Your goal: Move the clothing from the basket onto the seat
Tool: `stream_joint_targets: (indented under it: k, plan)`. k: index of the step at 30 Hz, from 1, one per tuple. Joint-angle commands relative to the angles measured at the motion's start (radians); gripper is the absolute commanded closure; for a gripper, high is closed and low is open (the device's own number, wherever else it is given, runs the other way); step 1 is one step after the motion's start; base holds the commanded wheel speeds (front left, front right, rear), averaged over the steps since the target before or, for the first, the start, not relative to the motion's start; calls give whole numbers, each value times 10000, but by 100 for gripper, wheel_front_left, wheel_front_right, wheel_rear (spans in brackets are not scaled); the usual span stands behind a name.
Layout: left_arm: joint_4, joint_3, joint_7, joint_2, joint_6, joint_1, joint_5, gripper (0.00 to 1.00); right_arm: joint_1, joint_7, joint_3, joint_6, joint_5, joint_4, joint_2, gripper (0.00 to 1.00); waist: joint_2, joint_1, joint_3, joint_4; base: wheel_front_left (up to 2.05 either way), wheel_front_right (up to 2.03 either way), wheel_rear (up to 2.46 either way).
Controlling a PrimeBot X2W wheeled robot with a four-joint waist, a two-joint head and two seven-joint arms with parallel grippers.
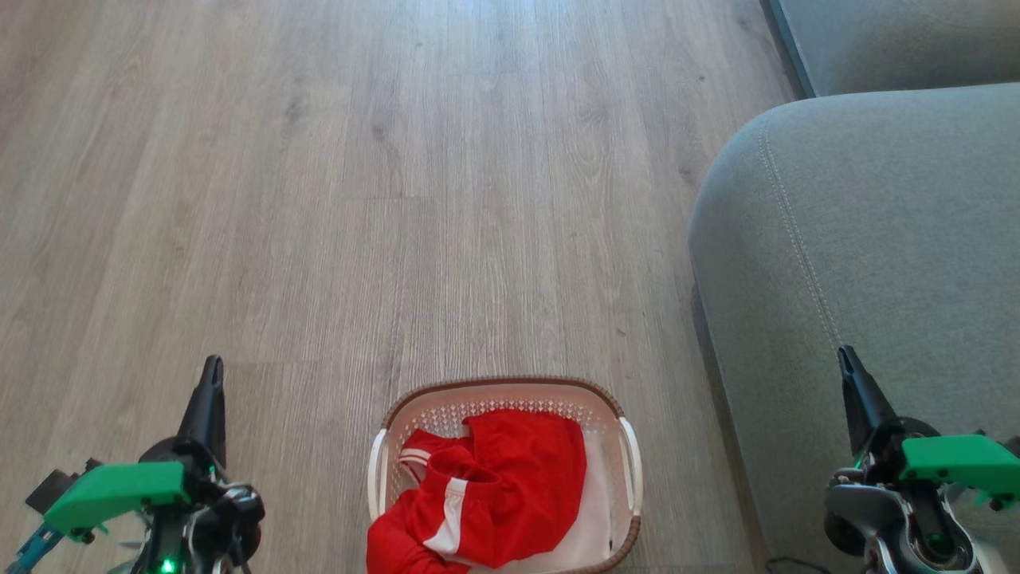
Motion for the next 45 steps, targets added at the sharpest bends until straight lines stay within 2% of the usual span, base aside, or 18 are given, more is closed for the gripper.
stream_joint_targets:
  k: [1,45]
  plan:
    - [-272,363,75,64,-67,-501,47,100,-523,70,169,-2,62,-394,-43,100,0,0,0,0,0,0,0]
    - [-272,362,75,64,-67,-501,47,100,-523,70,169,-2,62,-394,-43,100,0,0,0,0,0,0,0]
